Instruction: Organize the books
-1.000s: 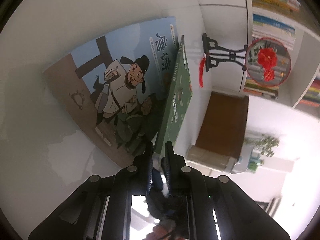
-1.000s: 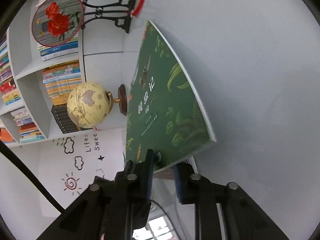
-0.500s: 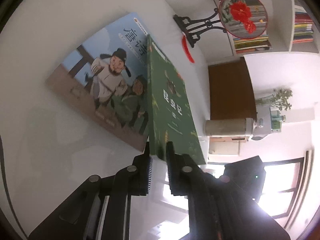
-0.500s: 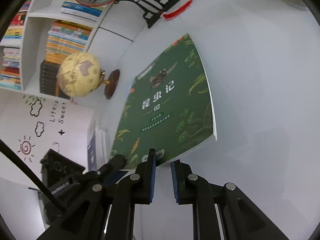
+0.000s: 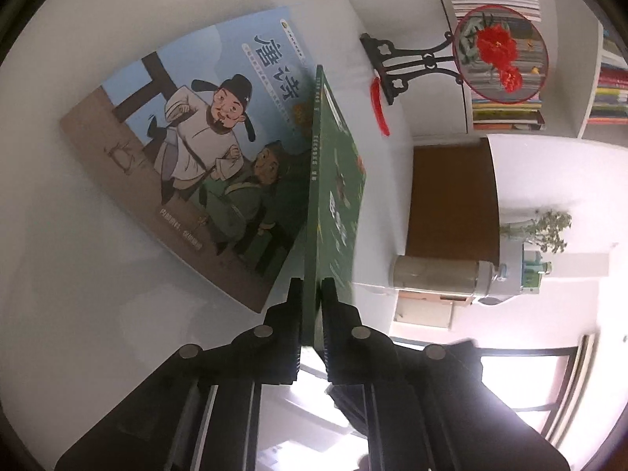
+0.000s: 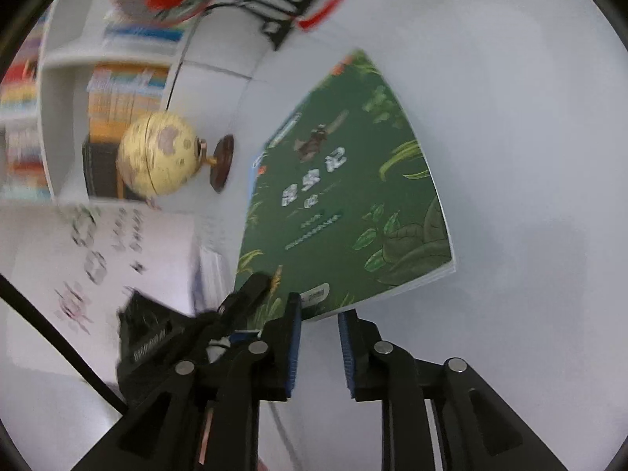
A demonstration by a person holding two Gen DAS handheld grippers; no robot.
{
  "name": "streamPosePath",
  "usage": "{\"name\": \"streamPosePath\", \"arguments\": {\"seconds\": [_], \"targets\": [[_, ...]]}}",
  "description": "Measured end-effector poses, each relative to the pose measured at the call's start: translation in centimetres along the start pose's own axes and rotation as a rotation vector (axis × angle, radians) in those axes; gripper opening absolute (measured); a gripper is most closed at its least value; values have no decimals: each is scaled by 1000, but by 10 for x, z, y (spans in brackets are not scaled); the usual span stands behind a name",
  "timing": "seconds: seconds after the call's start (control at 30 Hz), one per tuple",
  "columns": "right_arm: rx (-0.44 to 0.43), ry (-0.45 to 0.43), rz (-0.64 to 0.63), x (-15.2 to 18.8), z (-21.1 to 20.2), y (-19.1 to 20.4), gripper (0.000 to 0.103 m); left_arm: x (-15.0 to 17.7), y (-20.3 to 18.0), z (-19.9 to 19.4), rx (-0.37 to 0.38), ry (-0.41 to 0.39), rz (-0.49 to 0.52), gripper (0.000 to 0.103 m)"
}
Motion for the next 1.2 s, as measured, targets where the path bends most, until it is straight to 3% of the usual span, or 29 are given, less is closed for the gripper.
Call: {"name": "streamPosePath", "arguments": {"seconds": [0.1,0.23,0.37,0.6,0.7,0.77,0.8,0.83,0.87,0.9,1.0,1.13,1.2], "targets": [[-37,-79,132,-11,3,-27,25,-4,-3,0,8,0,-20,5],[-81,-109,178,-20,6,-34,25,-3,-12,3,-19,1,36,5],[-13,-123,92,-22,3,-22,22,0,-16,8,-54,25,99,5],[59,18,-34,-1,14,-6,16,5,-3,-12,-130,29,172,5],[77,114,-121,10,13,6,16,0,0,-19,-148,3,184,6],[142,101,-190,6,3,15,18,-4,-3,-16,-152,-1,193,7],[183,84,-232,0,-2,21,25,-6,-5,-12,-146,10,197,8],[232,51,-286,-14,-8,25,39,-7,-7,-7,-153,19,202,11],[261,28,-305,-23,-10,26,49,-8,-9,-2,-176,17,211,20],[300,4,-320,-34,-12,26,57,-8,-11,0,-177,12,219,22],[356,-35,-373,-66,-10,21,57,-8,-18,4,-180,-9,258,24],[438,-2,-430,-91,7,14,57,-11,-20,8,-199,-5,276,47],[453,12,-435,-97,16,10,57,-14,-20,7,-198,-12,274,47]]}}
Point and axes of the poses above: each gripper's, at about its wrist camera, not at the fingertips, and z roughly the way its jaws point, y to its left, x to its underside, the point moved 1 cm from there along z, roughly the way its jaws point, and after that the axes turned 12 degrees about -z, right-handed, at the moved point
